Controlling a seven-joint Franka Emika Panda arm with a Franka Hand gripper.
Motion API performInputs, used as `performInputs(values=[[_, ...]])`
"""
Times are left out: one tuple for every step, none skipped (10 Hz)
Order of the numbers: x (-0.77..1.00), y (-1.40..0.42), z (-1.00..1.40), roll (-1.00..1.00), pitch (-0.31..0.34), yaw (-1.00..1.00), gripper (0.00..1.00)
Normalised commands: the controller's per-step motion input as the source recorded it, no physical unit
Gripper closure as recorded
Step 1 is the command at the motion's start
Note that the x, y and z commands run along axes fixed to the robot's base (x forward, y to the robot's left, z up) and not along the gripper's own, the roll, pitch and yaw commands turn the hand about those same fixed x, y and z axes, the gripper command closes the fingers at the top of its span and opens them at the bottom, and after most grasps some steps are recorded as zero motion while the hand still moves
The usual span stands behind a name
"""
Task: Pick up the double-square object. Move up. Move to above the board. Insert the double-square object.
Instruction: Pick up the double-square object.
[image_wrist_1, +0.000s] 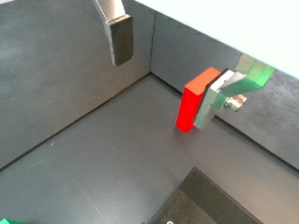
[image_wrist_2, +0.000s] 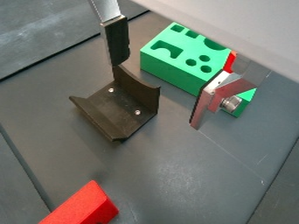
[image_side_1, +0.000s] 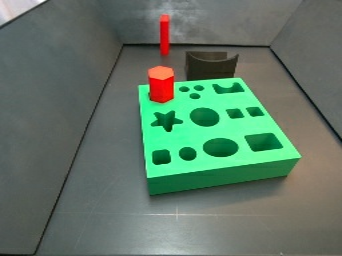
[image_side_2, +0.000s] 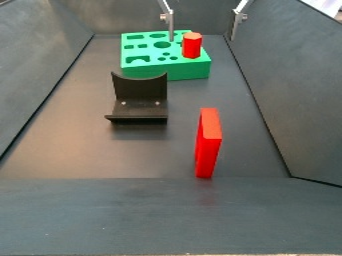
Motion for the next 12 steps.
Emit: performInputs(values=[[-0.27,0.00,-0.04,0.00,-0.079,-0.03,0.00],[0.13,0.42,-0.31,0.00,0.054,0.11,0.00],[0.00,0.72,-0.49,-0.11,0.004,0.14,0.00],[0.13,0.74,-0.63,-0.11,0.080,0.13,0.00],[0.08,0.72,-0.63,-0.15,0.114,0.09,0.00],[0.00,0.75,-0.63,-0.19,0.076,0.04,0.00],[-0.06,0.79,-0.62,-0.24,0.026,0.00,0.00],[-0.02,0.79,-0.61,-0.26,0.009,0.00,0.00],[-0.08,0.80,-0.63,-0.24,0.000,0.00,0.00],[-0.20,0.82,-0.65,-0.23,0.000,0.00,0.00],[-0.24,0.81,-0.68,-0.21,-0.003,0.00,0.00],[-0.23,0.75,-0.73,-0.19,-0.024,0.00,0.00]])
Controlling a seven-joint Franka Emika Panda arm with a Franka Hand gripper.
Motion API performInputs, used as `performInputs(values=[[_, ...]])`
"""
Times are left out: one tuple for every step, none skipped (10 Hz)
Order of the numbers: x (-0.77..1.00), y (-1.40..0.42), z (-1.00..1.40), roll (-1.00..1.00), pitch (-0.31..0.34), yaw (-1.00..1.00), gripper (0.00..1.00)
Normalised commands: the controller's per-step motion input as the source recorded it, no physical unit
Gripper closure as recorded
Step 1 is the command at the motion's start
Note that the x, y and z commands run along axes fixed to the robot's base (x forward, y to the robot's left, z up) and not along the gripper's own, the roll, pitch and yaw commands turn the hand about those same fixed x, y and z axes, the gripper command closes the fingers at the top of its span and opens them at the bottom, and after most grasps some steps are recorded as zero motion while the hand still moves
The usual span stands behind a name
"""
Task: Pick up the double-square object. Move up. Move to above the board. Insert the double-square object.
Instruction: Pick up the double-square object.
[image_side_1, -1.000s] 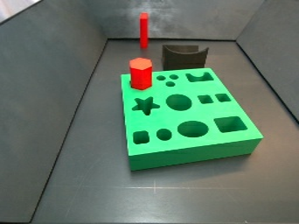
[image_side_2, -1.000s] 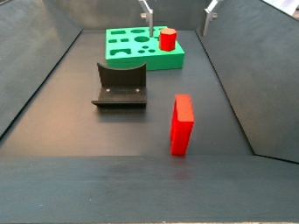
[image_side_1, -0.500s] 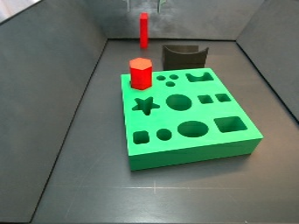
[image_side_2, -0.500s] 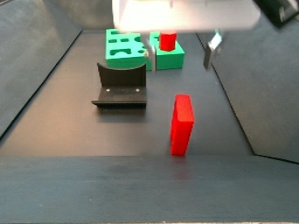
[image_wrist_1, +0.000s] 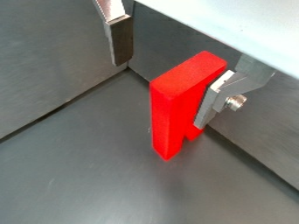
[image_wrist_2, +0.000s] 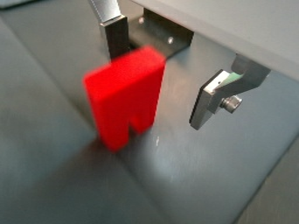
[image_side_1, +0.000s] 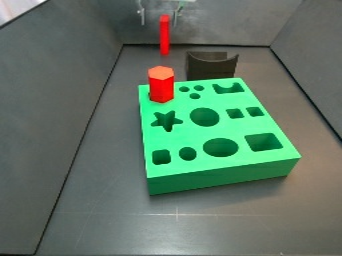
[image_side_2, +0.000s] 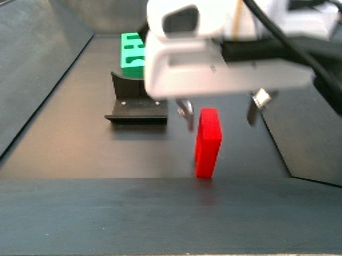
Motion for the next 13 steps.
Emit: performInputs(values=[[0.00,0.07,-0.12,-0.01,-0.019,0.00,0.00],[0.00,0.00,0.00,0.00,0.000,0.00,0.00],[0.00,0.00,0.00,0.00,0.000,0.00,1.00],[0.00,0.00,0.00,0.00,0.000,0.00,1.00],[0.00,0.00,0.00,0.00,0.000,0.00,1.00],[0.00,0.00,0.00,0.00,0.000,0.00,1.00],[0.00,0.00,0.00,0.00,0.000,0.00,1.00],[0.00,0.00,0.00,0.00,0.000,0.00,1.00],[0.00,0.00,0.00,0.00,0.000,0.00,1.00],[0.00,0.00,0.00,0.00,0.000,0.00,1.00],[0.00,0.00,0.00,0.00,0.000,0.00,1.00],[0.00,0.00,0.00,0.00,0.000,0.00,1.00],[0.00,0.00,0.00,0.00,0.000,0.00,1.00]])
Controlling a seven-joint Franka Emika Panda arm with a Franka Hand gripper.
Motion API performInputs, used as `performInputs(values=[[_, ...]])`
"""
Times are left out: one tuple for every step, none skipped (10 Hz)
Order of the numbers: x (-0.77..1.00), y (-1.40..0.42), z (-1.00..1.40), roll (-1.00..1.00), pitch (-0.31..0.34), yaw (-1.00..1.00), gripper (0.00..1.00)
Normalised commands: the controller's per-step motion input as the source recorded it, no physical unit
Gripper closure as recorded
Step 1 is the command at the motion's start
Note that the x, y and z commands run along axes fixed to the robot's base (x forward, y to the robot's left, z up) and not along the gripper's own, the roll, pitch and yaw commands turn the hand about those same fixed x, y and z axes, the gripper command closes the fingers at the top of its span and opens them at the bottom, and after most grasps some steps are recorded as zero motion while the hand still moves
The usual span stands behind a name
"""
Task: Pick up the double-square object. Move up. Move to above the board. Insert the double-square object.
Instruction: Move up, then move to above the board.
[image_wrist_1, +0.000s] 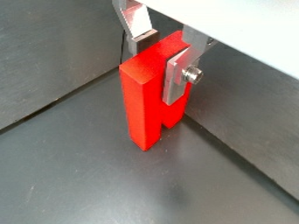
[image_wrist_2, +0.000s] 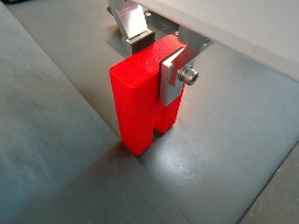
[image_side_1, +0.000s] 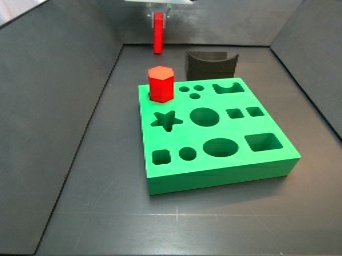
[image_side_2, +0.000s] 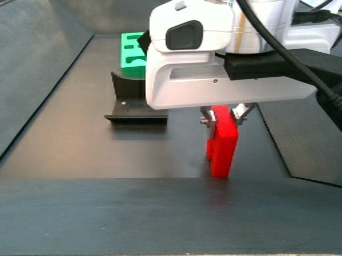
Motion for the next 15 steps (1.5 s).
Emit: performInputs(values=[[0.00,0.00,0.83,0.00,0.000,0.00,1.00],[-0.05,0.01,0.80,-0.01,0.033,0.03,1.00],[-0.07,0.01,0.73,0.00,0.058,0.02,1.00],[-0.04,0.00,0.50,0.04,0.085,0.01,1.00],[-0.03,-0.01,0.40,0.06,0.097,0.01,1.00],[-0.02,-0.01,0.21,0.08,0.107,0.02,1.00],[0.20,-0.35,1.00,0.07,-0.376,-0.11,1.00],[0.20,-0.36,1.00,0.05,-0.372,-0.11,1.00],[0.17,-0.33,1.00,0.06,-0.299,-0.07,1.00],[0.15,-0.31,1.00,0.07,-0.191,-0.03,1.00],[0.14,-0.30,1.00,0.08,-0.133,-0.01,1.00],[0.13,-0.28,1.00,0.10,-0.025,0.01,1.00],[0.11,-0.25,1.00,0.09,0.036,0.02,1.00],[0.09,-0.22,1.00,0.07,0.076,0.02,1.00],[0.09,-0.19,1.00,0.06,0.097,0.02,1.00]])
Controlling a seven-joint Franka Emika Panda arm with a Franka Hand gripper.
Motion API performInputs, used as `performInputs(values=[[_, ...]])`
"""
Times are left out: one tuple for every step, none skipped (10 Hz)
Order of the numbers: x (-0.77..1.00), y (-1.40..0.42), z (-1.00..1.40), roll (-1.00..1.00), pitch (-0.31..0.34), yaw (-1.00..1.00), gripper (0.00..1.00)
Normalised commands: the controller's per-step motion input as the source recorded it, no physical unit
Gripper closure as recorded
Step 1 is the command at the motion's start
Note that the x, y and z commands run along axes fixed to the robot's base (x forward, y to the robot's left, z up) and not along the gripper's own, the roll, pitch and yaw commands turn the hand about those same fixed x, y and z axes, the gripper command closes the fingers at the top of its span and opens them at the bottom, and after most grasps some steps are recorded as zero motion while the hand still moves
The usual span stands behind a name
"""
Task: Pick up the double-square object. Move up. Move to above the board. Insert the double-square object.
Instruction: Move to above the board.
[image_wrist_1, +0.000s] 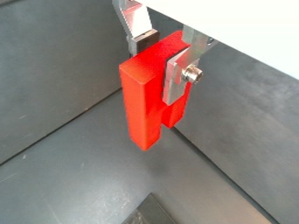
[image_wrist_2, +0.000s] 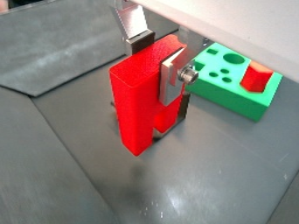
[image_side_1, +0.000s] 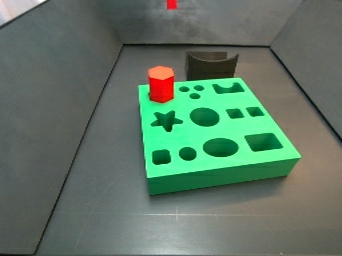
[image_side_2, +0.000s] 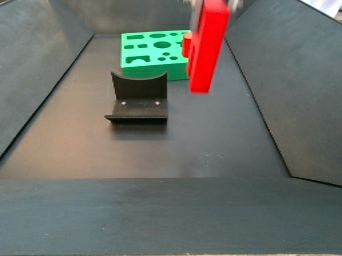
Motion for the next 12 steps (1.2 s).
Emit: performInputs(values=[[0.08,-0.16,1.00,0.06,0.114,0.02,1.00],[0.06,-0.11,0.91,0.05,0.113,0.02,1.00],[0.04,-0.08,0.76,0.06,0.113,0.02,1.00],[0.03,-0.05,0.61,0.06,0.109,0.02,1.00],[0.02,-0.03,0.46,0.06,0.105,0.02,1.00],[0.01,-0.02,0.26,0.06,0.104,0.02,1.00],[0.01,-1.00,0.10,0.24,0.626,-0.34,1.00],[0.01,-1.00,0.08,0.25,0.598,-0.33,1.00],[0.01,-1.00,0.09,0.22,0.430,-0.17,1.00],[0.01,-1.00,0.09,0.10,0.280,-0.09,1.00],[0.01,-1.00,0.09,0.05,0.178,-0.04,1.00],[0.01,-1.00,0.10,0.04,0.106,-0.01,1.00]])
